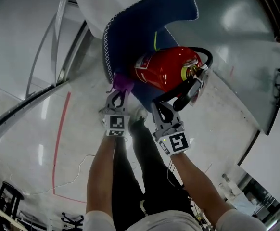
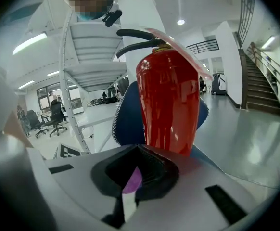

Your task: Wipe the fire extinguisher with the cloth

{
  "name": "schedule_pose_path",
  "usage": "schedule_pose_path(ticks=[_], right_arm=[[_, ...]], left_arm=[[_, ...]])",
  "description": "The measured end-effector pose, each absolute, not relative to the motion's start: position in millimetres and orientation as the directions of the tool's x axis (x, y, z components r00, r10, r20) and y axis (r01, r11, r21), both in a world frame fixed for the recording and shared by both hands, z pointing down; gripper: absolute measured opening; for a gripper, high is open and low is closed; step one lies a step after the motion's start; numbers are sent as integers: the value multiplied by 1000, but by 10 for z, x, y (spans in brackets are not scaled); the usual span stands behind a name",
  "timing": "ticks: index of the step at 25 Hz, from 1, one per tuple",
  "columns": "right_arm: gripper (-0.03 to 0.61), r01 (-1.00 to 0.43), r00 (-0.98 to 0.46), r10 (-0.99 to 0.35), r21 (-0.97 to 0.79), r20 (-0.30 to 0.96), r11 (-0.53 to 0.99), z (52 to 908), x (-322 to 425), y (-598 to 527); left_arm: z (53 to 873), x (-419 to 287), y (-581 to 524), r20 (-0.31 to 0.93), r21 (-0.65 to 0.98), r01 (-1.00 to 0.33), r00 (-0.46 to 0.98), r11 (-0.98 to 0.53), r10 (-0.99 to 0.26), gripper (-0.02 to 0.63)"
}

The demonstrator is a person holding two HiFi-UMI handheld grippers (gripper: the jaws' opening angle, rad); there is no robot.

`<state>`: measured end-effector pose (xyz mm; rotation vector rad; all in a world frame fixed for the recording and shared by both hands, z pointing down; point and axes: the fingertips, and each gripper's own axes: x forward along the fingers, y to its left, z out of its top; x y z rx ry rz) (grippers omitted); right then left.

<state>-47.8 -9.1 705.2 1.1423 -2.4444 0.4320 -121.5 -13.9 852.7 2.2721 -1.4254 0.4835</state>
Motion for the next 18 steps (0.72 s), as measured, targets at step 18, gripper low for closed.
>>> schedule_pose_path(ticks=[18], right_arm=[[12, -786, -570, -623, -134, 535, 604, 7301, -394, -117]], left_arm=[[8630, -763, -536, 446, 228, -842, 537, -489, -717, 20]])
